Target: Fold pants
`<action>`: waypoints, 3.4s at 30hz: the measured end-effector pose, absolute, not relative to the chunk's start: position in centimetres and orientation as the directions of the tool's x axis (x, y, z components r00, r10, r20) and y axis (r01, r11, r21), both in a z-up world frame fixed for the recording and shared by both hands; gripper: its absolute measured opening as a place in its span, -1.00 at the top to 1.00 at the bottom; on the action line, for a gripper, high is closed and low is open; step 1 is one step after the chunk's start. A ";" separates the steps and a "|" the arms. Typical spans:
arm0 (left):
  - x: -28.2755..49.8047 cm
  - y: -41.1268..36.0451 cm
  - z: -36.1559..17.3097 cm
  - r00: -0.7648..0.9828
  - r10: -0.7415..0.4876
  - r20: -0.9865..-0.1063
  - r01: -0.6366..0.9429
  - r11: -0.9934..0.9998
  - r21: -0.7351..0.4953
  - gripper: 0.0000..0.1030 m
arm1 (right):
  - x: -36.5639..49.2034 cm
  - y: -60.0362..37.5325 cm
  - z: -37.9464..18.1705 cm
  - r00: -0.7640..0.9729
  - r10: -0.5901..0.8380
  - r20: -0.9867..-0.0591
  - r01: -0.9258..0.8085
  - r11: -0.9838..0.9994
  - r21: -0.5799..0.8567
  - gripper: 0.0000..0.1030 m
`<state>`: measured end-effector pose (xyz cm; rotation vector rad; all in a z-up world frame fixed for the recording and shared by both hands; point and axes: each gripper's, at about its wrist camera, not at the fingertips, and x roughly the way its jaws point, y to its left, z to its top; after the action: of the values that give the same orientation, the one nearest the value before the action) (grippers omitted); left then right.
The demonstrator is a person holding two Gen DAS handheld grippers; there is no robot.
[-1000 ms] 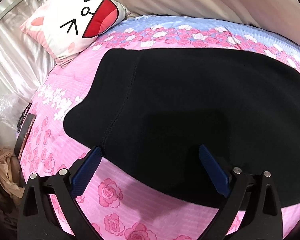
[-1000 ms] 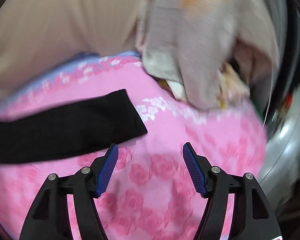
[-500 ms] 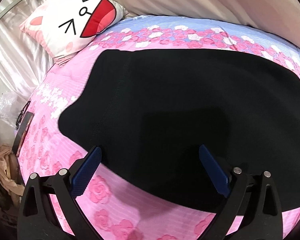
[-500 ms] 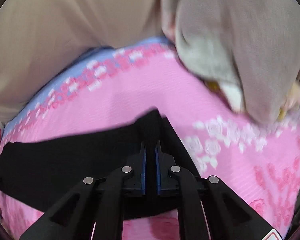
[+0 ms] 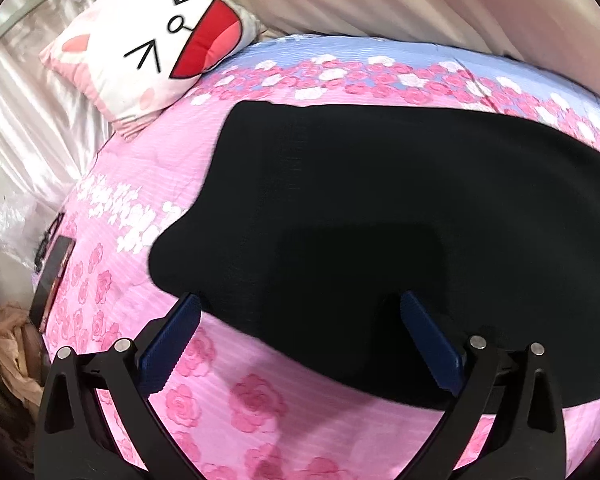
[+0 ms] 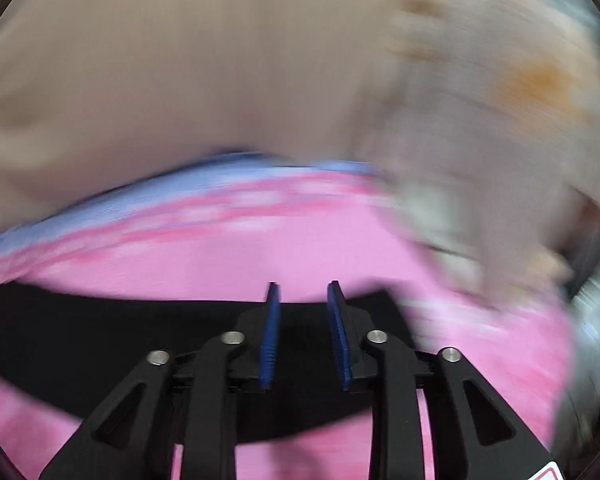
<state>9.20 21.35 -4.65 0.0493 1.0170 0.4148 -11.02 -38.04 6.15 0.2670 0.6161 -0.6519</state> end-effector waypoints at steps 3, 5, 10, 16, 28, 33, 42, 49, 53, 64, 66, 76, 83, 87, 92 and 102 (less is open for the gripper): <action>8.6 23.5 -5.2 0.442 0.357 -0.823 -0.345 0.914 0.212 -0.91 | -0.9 -30.4 5.9 0.717 -0.194 -0.669 0.343 0.934 0.096 0.22; 8.0 24.9 -5.7 0.436 0.347 -0.830 -0.355 0.914 0.195 -0.91 | 5.7 -25.8 4.9 0.715 -0.046 -0.698 0.193 0.972 0.134 0.23; 6.6 27.3 -6.3 0.472 0.241 -0.848 -0.307 0.947 0.098 -0.91 | 21.1 -18.0 2.3 0.654 0.046 -0.755 0.049 0.994 0.103 0.23; 6.0 28.6 -6.6 0.503 0.175 -0.847 -0.252 0.966 0.050 -0.91 | 29.1 -12.7 -3.1 0.529 -0.005 -0.849 -0.011 1.000 -0.012 0.60; 6.2 28.0 -6.3 0.528 0.214 -0.822 -0.252 0.964 0.089 -0.91 | 24.6 -13.9 -2.2 0.623 -0.032 -0.781 0.065 0.998 0.011 0.71; 5.4 24.6 -3.1 0.590 0.328 -0.738 -0.290 0.939 0.186 -0.90 | 19.5 -17.7 -1.4 0.656 -0.104 -0.748 0.204 0.978 0.043 0.59; 6.0 12.1 1.1 0.720 0.252 -0.646 -0.169 0.967 0.189 -0.90 | 2.0 -24.2 0.6 0.678 -0.301 -0.670 0.441 0.896 0.045 0.32; 6.9 3.2 0.9 0.736 0.178 -0.653 -0.051 0.977 0.209 -0.90 | -5.5 -30.4 -3.7 0.506 -0.419 -0.754 0.621 0.784 -0.019 0.15; 7.2 0.9 0.8 0.727 0.181 -0.663 -0.033 0.973 0.229 -0.90 | -8.2 -33.8 -4.0 0.502 -0.430 -0.750 0.668 0.744 0.020 0.26; 7.2 1.4 -0.9 0.673 0.230 -0.703 -0.057 0.964 0.261 -0.91 | -21.3 -42.1 -2.4 0.389 -0.596 -0.703 0.887 0.447 0.112 0.16; 7.1 1.7 -1.5 0.661 0.240 -0.711 -0.059 0.961 0.270 -0.91 | -23.3 -43.4 -1.9 0.388 -0.607 -0.693 0.899 0.415 0.139 0.16; 6.0 1.0 -2.4 0.657 0.221 -0.721 -0.028 0.963 0.269 -0.91 | -23.6 -50.0 -3.8 0.464 -0.504 -0.728 0.870 0.415 0.266 -0.18; 7.1 0.1 -2.8 0.645 0.223 -0.731 -0.007 0.958 0.286 -0.91 | -19.2 -48.8 -0.5 0.526 -0.539 -0.658 0.809 0.555 0.193 0.37; 7.5 -0.8 -3.3 0.636 0.207 -0.743 0.011 0.961 0.278 -0.91 | -13.0 -47.5 -0.7 0.556 -0.436 -0.707 0.695 0.711 0.107 0.55; 7.4 -0.9 -3.4 0.637 0.210 -0.742 0.023 0.956 0.291 -0.91 | -9.4 -51.3 -2.8 0.446 -0.488 -0.750 0.765 0.643 0.035 0.64; 8.4 1.1 -3.0 0.638 0.211 -0.740 -0.017 0.965 0.261 -0.91 | -18.6 -49.3 -2.4 0.339 -0.593 -0.730 0.886 0.462 0.037 -0.06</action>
<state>8.40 1.08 -3.00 0.2389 0.8706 0.1320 -18.56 -49.32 -2.37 0.4767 0.7147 -1.0111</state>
